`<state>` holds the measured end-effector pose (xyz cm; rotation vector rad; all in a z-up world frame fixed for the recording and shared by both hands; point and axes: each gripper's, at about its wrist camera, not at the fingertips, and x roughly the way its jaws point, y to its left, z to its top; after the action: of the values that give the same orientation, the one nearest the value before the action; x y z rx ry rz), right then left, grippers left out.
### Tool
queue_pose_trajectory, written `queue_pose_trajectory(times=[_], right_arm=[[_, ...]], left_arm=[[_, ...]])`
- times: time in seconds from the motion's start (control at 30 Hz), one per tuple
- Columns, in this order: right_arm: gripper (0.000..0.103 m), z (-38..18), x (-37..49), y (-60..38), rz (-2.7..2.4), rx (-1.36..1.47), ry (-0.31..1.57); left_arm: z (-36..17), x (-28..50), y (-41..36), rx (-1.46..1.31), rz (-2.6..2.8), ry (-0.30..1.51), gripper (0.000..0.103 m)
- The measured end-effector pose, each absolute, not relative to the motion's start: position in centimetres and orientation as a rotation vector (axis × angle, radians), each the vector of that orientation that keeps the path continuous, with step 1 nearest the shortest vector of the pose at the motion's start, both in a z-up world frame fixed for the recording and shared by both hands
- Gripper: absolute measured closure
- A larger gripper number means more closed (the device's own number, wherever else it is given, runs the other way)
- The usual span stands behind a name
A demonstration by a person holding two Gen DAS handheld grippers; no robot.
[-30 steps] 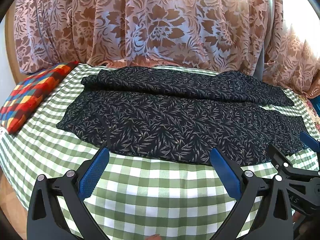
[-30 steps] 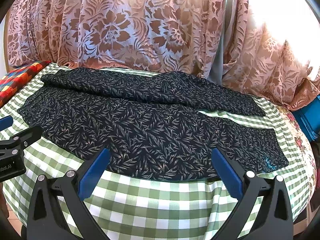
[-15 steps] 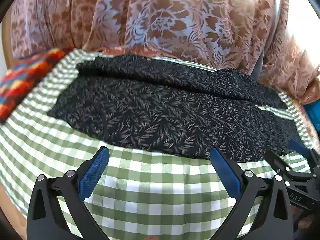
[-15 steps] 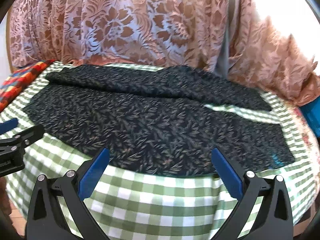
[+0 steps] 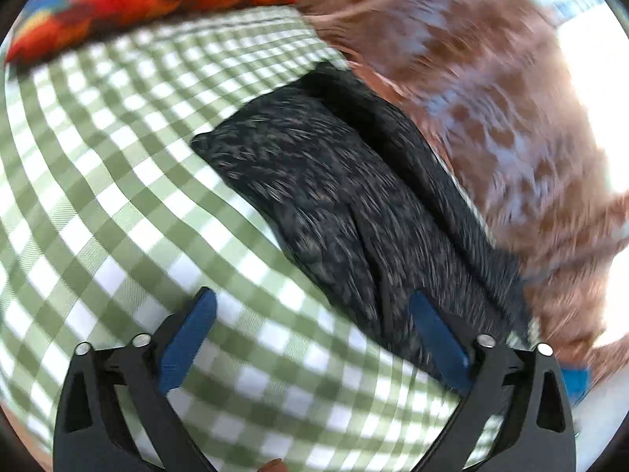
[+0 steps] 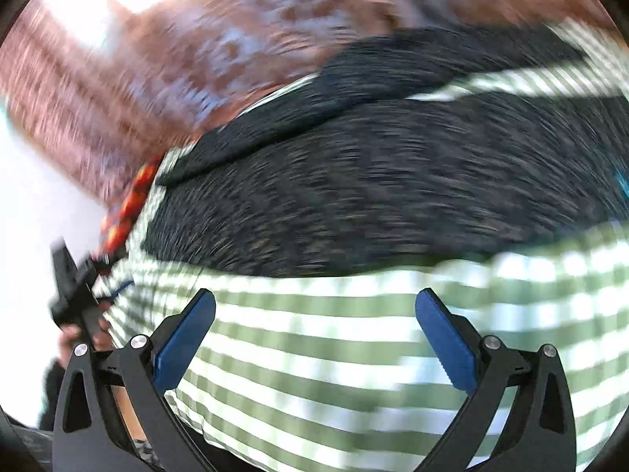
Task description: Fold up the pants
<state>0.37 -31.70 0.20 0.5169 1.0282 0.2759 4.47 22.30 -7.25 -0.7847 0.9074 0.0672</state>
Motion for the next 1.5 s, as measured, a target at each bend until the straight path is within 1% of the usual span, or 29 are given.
queue_pose_trajectory(times=[0.03,0.07,0.2,0.27,0.3,0.33,0.37,0.4,0.43,0.47,0.57,0.6,0.67,0.7,0.77,0.87,0.97,1.1,1.3,1.37,1.4,1.43,1.47,1.5], right_arm=[[0.002,0.1,0.3,-33.0,0.251,0.548,1.026],[0.002,0.0,0.1,-34.6,0.222,0.583,1.026],[0.002,-0.1,-0.9,-39.2,0.121,0.675,1.026],[0.004,-0.2,-1.0,-40.6,0.079,0.705,1.020],[0.005,-0.2,-0.9,-41.0,0.062,0.717,1.014],[0.008,-0.3,-0.8,-41.6,0.043,0.733,1.004],[0.009,-0.5,-0.5,-42.0,0.030,0.752,0.995],[0.013,-0.7,-0.5,-42.6,0.017,0.777,0.984],[0.018,-1.0,-0.3,-43.4,-0.001,0.815,0.974],[0.021,-1.3,-0.1,-43.8,-0.015,0.844,0.965],[0.034,-2.2,0.2,-45.7,-0.054,0.948,0.923],[0.036,-2.5,0.6,-46.3,-0.067,0.980,0.907],[0.045,-2.8,1.3,-46.9,-0.078,1.002,0.892],[0.053,-3.1,1.8,-47.3,-0.091,1.014,0.887],[0.082,-3.5,2.4,-47.9,-0.107,1.024,0.883],[0.096,-3.6,2.6,-48.5,-0.126,1.021,0.894],[0.098,-2.2,1.4,-48.7,-0.135,0.934,0.897],[0.098,-0.6,-1.4,-48.8,-0.144,0.813,0.948],[0.098,-0.5,-5.9,-49.0,-0.173,0.747,1.041],[0.098,-0.5,-6.8,-49.0,-0.182,0.742,1.055],[0.098,-0.4,-7.1,-49.1,-0.187,0.741,1.058],[0.098,-0.2,-7.4,-49.1,-0.192,0.744,1.065],[0.098,0.0,-7.5,-49.2,-0.192,0.744,1.072],[0.096,0.2,-7.5,-49.1,-0.190,0.739,1.082]], left_arm=[[-7.4,5.0,22.7,-0.800,0.085,0.906,0.025],[-7.6,5.5,23.1,-0.804,0.104,0.904,0.030],[-8.1,8.1,24.1,-0.844,0.125,0.899,0.037],[-8.1,9.2,24.3,-0.832,0.112,0.900,0.050],[-8.2,9.7,24.3,-0.819,0.109,0.904,0.064],[-8.3,10.2,24.2,-0.804,0.112,0.911,0.076],[-8.5,10.5,24.2,-0.793,0.112,0.916,0.081],[-8.6,10.7,24.0,-0.779,0.113,0.919,0.091],[-8.6,10.8,24.0,-0.768,0.115,0.921,0.095],[-8.7,10.7,24.0,-0.767,0.115,0.915,0.097],[-8.1,9.8,24.1,-0.771,0.120,0.888,0.098],[-7.7,9.4,24.1,-0.766,0.122,0.880,0.099],[-7.0,8.4,24.3,-0.755,0.122,0.870,0.099],[-6.4,7.8,24.4,-0.749,0.120,0.863,0.099],[-5.6,6.9,24.4,-0.741,0.110,0.851,0.099],[-4.2,5.3,24.0,-0.719,0.096,0.843,0.099],[-3.5,3.1,23.7,-0.693,0.093,0.860,0.099],[-3.8,-0.9,23.9,-0.688,0.098,0.912,0.099],[-5.8,-4.6,23.1,-0.591,0.123,1.025,0.099],[-5.8,-4.8,22.4,-0.519,0.120,1.026,0.098],[-5.6,-4.6,22.0,-0.479,0.121,1.028,0.096],[-5.2,-4.5,21.8,-0.431,0.132,1.031,0.085],[-4.9,-4.4,21.7,-0.401,0.145,1.036,0.078],[-4.2,-4.3,22.0,-0.367,0.163,1.035,0.067]])
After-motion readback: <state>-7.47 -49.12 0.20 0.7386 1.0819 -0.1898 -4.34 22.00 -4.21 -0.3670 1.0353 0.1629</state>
